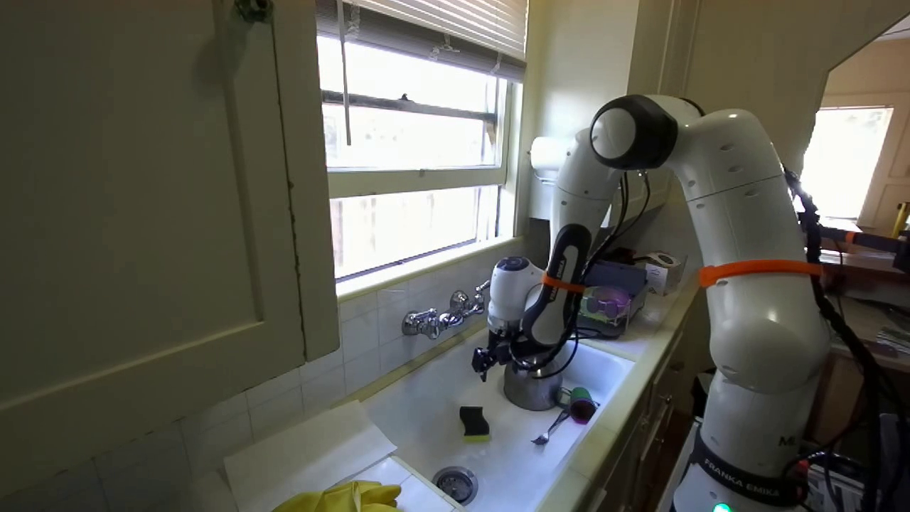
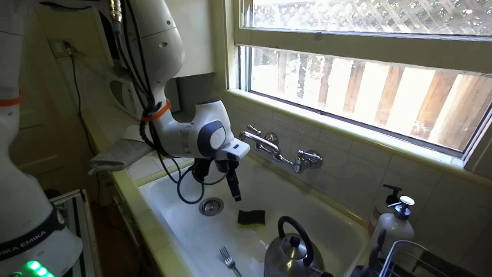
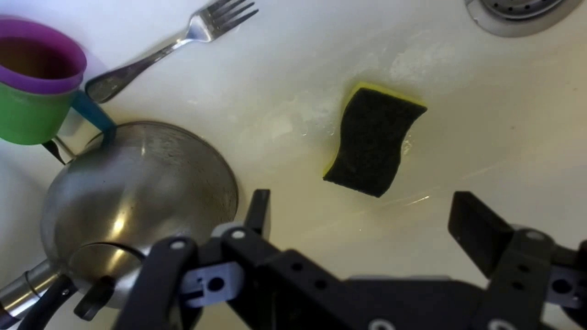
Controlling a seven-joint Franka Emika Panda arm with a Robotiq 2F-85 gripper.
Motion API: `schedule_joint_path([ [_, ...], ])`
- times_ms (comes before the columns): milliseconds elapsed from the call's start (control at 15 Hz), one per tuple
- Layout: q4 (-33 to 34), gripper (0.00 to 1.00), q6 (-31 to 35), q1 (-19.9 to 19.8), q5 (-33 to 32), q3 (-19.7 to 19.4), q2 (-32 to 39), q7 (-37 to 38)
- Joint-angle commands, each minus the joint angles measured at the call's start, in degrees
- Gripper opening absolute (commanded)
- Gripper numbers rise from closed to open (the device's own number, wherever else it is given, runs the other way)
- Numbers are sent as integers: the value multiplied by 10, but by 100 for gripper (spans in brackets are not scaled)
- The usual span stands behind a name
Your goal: Put the sponge on the windowsill.
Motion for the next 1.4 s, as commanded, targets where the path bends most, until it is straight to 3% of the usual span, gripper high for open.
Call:
schedule_joint_path([
  [0, 43, 100, 11, 35, -43, -50, 48, 18],
  [200, 61, 100, 22, 46, -32, -66, 80, 29],
  [267, 43, 100, 1, 34, -24, -52, 48, 6],
  [867, 80, 100, 1, 41, -15, -46, 101, 19],
  [933, 94, 100, 8, 63, -25, -65, 116, 40],
  [1000, 99, 100, 20, 57, -23, -56, 125, 34],
  [1067, 113, 100, 28, 79, -33, -77, 137, 53],
  [1333, 143, 100, 53, 104, -27, -93, 177, 66],
])
